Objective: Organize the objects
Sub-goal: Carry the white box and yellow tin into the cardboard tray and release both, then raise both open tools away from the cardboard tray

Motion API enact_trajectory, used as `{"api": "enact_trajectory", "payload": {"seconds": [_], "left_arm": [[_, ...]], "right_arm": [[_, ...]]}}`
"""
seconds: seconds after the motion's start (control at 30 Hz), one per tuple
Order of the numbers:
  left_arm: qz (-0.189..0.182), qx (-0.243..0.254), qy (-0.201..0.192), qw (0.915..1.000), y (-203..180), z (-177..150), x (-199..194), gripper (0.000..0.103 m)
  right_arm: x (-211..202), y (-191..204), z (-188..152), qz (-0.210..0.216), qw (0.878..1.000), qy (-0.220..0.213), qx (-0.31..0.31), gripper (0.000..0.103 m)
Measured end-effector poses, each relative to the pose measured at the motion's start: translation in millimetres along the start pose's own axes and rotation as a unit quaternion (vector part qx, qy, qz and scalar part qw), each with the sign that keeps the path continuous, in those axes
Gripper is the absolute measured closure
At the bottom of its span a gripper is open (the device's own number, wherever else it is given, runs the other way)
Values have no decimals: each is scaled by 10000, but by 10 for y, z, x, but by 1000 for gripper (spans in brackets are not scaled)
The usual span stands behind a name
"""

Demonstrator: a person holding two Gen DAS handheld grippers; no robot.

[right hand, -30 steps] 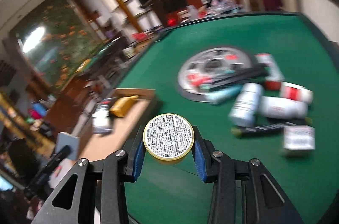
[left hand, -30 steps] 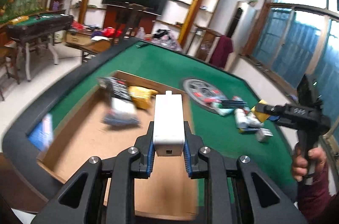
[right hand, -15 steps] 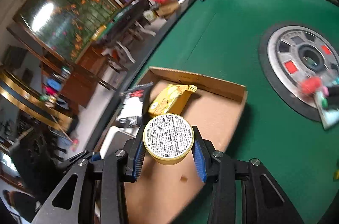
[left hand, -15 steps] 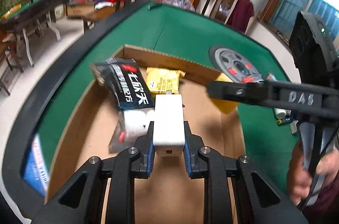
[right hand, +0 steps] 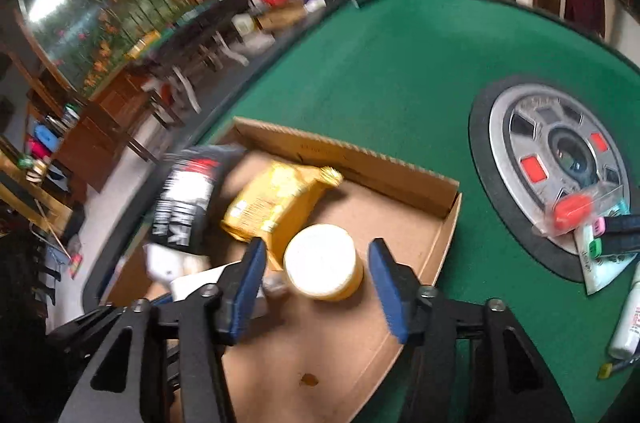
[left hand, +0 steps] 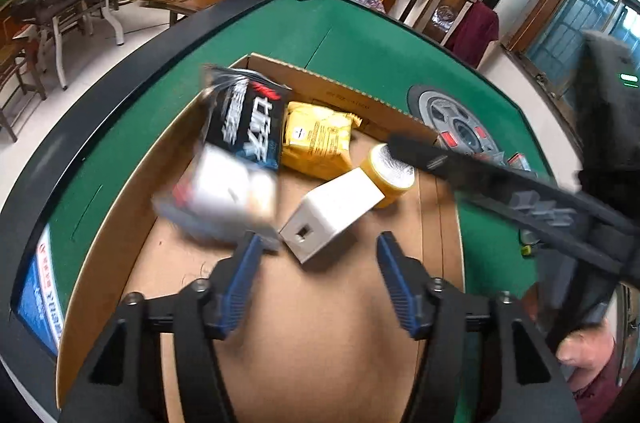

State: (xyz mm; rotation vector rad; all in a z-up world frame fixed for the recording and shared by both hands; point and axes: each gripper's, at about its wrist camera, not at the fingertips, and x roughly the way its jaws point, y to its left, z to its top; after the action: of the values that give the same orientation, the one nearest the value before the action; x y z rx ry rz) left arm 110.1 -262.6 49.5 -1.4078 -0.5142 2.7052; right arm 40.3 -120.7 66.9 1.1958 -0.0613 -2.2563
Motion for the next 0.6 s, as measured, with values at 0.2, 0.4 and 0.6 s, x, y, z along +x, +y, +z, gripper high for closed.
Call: {"api": "enact_trajectory", "payload": {"seconds": [0.2,0.4,0.6], "left_arm": [[476,237,307,9981,-168,-93,56,39],[125,367,232,9990,-302,-183,-13,39],[106,114,-804,9966,-358,-188,-536,26]], "right_arm": [[-514,-87,-111,-15,9956,-934,60,21],[-880,-236,-233,-395,9875,-1526,43,15],[-1085,-555,-381,-985,9765,-1904,226,12]]}}
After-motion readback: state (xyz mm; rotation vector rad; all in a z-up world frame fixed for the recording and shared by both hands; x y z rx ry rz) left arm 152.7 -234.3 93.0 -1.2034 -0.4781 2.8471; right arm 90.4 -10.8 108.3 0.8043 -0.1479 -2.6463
